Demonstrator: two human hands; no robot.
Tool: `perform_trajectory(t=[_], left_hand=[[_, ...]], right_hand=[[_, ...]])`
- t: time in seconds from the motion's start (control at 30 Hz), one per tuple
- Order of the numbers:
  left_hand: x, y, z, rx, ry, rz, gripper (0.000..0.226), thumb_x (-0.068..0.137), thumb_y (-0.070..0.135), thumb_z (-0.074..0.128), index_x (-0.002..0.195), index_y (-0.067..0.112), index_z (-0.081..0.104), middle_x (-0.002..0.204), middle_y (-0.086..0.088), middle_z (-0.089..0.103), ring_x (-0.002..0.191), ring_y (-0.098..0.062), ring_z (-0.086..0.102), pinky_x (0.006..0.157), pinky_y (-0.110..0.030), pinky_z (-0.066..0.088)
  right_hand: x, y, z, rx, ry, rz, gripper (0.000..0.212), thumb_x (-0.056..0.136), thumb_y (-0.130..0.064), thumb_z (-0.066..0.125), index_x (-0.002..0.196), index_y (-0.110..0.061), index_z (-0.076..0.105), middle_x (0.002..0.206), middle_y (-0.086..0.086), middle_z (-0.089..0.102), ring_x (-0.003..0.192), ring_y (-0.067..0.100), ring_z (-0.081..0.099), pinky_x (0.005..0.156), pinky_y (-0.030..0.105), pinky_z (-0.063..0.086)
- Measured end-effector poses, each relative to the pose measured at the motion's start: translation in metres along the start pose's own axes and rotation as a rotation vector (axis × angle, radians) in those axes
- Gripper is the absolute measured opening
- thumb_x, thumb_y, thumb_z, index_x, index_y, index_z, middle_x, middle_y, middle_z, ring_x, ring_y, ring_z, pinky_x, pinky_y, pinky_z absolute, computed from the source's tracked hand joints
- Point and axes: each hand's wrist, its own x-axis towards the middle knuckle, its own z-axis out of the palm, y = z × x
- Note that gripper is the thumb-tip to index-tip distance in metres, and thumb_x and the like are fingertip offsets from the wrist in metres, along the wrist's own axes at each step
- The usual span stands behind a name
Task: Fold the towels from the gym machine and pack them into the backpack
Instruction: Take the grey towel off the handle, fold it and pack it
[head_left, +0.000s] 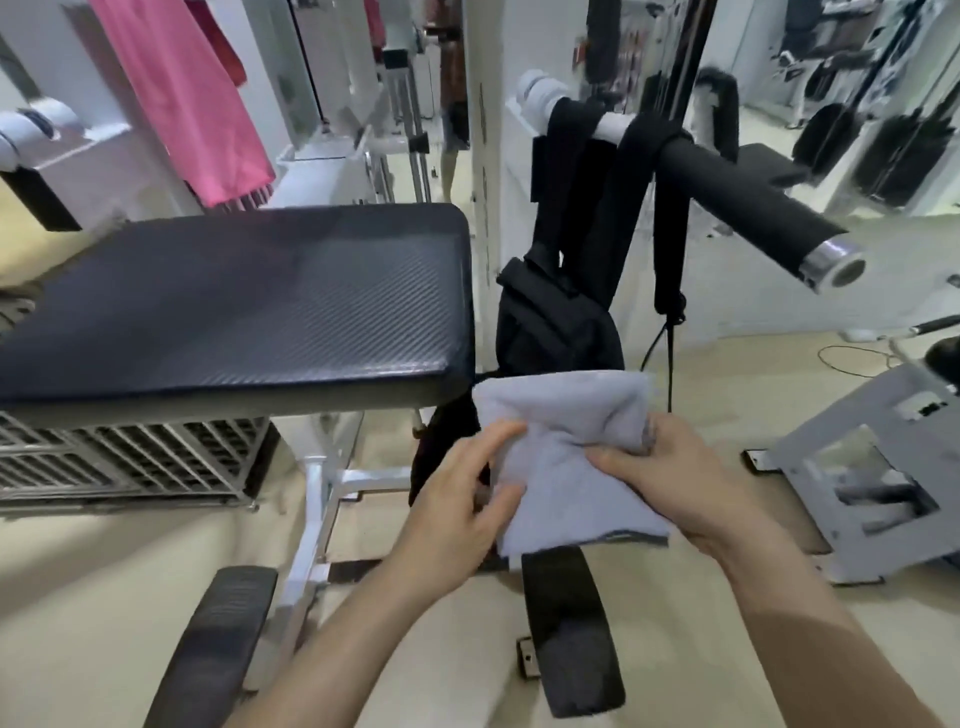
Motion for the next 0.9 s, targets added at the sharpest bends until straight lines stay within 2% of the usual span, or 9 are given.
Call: perform_trajectory(t=[0.07, 0.17, 0.23, 0.37, 0.5, 0.6, 0.67, 0.8, 0.9], left_hand=[[-0.004, -0.048, 0.014, 0.088, 0.042, -0.148, 0.057, 0.086, 0.012, 0.063, 0.127, 0.047, 0.045, 0.111, 0.01, 0.053, 0.082, -0.006, 0.056, 0.077, -0.025, 0.049], [-0.014, -0.125, 0.024, 0.641, -0.169, -0.348, 0.071, 0.076, 0.008, 0.064, 0.136, 0.039, 0.04, 0.145, -0.004, 0.035, 0.129, -0.028, 0.037, 0.103, -0.044, 0.04], [-0.019, -0.159, 0.03, 0.874, -0.355, -0.48, 0.079, 0.083, 0.013, 0.06, 0.144, 0.046, 0.021, 0.159, -0.002, 0.004, 0.144, -0.031, 0.006, 0.112, -0.053, 0.023], [0.003, -0.181, 0.046, 1.062, -0.405, -0.449, 0.063, 0.087, 0.013, 0.058, 0.138, 0.044, 0.037, 0.161, -0.004, 0.006, 0.147, -0.03, 0.002, 0.113, -0.06, 0.006], [0.034, -0.183, 0.051, 0.918, -0.428, -0.383, 0.028, 0.091, 0.01, 0.047, 0.102, 0.032, 0.062, 0.129, 0.002, 0.058, 0.134, -0.018, 0.039, 0.113, -0.055, -0.005], [0.04, -0.156, 0.043, 0.73, -0.458, -0.337, 0.018, 0.094, 0.012, 0.042, 0.088, 0.025, 0.052, 0.084, 0.001, 0.062, 0.092, -0.026, 0.06, 0.097, -0.039, 0.035], [0.038, -0.122, 0.045, 0.542, -0.389, -0.34, 0.016, 0.096, 0.021, 0.043, 0.087, 0.022, 0.056, 0.079, -0.004, 0.06, 0.082, -0.03, 0.057, 0.071, -0.034, 0.042], [0.011, -0.061, 0.071, 0.412, -0.292, -0.282, 0.022, 0.093, 0.033, 0.049, 0.086, 0.018, 0.063, 0.083, -0.005, 0.069, 0.085, -0.029, 0.061, 0.071, -0.035, 0.047], [-0.035, -0.044, 0.08, 0.57, -0.546, -0.171, 0.048, 0.085, 0.065, 0.047, 0.099, 0.021, 0.059, 0.087, -0.008, 0.07, 0.084, -0.031, 0.063, 0.065, -0.035, 0.042]], right_hand=[[0.008, 0.016, -0.006, -0.191, 0.133, 0.009, 0.014, 0.091, -0.014, 0.061, 0.079, -0.022, 0.063, 0.071, -0.004, 0.065, 0.066, 0.013, 0.058, 0.052, 0.016, 0.04], [0.022, 0.041, -0.012, -0.258, 0.227, 0.02, 0.027, 0.093, -0.013, 0.055, 0.067, -0.021, 0.05, 0.06, -0.004, 0.053, 0.055, 0.009, 0.047, 0.045, 0.012, 0.033], [0.031, 0.051, -0.01, -0.222, 0.199, 0.032, 0.02, 0.091, -0.01, 0.054, 0.074, -0.021, 0.056, 0.068, -0.005, 0.06, 0.061, 0.01, 0.051, 0.053, 0.014, 0.039], [0.047, 0.057, 0.002, -0.275, 0.112, 0.03, 0.03, 0.092, -0.004, 0.049, 0.11, -0.022, 0.064, 0.101, -0.006, 0.068, 0.094, 0.012, 0.063, 0.083, 0.029, 0.052], [0.066, 0.059, 0.01, -0.49, 0.065, -0.06, 0.033, 0.086, -0.005, 0.051, 0.116, -0.011, 0.063, 0.105, -0.001, 0.067, 0.099, 0.02, 0.061, 0.086, 0.032, 0.049], [0.084, 0.062, 0.013, -0.616, 0.032, -0.156, 0.038, 0.086, -0.016, 0.056, 0.123, -0.02, 0.057, 0.108, -0.008, 0.064, 0.096, 0.017, 0.058, 0.08, 0.031, 0.047], [0.103, 0.072, 0.015, -0.729, -0.03, -0.223, 0.038, 0.085, -0.03, 0.055, 0.123, -0.027, 0.053, 0.114, -0.009, 0.063, 0.101, 0.018, 0.059, 0.078, 0.034, 0.051], [0.129, 0.092, 0.014, -1.152, -0.143, -0.206, 0.052, 0.089, -0.032, 0.048, 0.14, -0.03, 0.039, 0.15, -0.002, 0.037, 0.139, 0.027, 0.03, 0.101, 0.044, 0.042], [0.126, 0.098, 0.009, -1.341, -0.098, -0.204, 0.055, 0.087, -0.04, 0.054, 0.139, -0.042, 0.037, 0.16, -0.005, 0.013, 0.144, 0.026, 0.015, 0.099, 0.047, 0.037]])
